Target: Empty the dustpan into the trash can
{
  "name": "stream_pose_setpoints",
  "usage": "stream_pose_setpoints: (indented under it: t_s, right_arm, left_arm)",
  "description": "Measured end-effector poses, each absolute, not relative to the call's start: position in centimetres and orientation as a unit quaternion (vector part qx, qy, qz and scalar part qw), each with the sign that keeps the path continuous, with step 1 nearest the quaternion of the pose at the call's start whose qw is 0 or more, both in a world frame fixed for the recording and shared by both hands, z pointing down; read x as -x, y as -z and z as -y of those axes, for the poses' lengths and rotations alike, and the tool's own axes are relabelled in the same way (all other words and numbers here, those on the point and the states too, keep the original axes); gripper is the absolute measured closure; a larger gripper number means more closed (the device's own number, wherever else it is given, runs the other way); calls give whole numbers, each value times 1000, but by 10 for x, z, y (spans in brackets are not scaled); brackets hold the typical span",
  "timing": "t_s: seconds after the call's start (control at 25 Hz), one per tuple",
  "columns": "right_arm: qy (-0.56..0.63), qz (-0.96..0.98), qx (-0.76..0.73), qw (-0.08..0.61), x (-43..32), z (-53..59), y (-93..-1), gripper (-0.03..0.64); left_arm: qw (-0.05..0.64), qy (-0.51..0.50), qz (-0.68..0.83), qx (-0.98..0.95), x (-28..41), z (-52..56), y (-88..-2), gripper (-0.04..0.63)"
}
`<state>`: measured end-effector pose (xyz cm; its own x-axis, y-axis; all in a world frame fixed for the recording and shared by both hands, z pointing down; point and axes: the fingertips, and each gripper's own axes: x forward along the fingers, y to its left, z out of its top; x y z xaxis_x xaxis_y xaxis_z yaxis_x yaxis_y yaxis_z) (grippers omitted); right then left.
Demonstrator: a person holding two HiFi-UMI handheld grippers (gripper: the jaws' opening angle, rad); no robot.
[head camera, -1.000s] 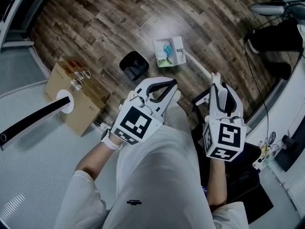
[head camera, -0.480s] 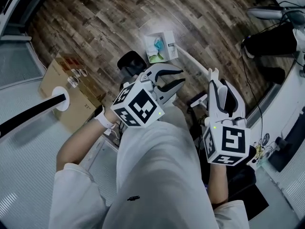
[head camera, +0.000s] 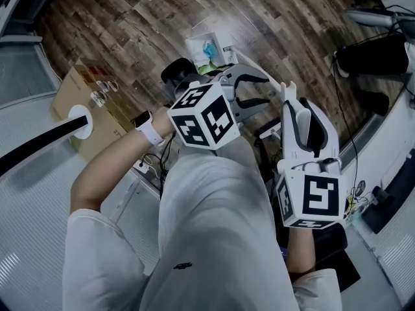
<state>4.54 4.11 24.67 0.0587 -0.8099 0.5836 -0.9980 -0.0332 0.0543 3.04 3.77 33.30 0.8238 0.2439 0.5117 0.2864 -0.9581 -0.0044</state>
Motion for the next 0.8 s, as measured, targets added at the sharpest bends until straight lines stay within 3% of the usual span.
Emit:
stream_pose_setpoints:
  t_s: [0.8]
  right_arm:
    - [-178,734,-618,217,18,-9,-241,500]
  left_arm:
    - [71,247,95,962,-2,-13,-327,491]
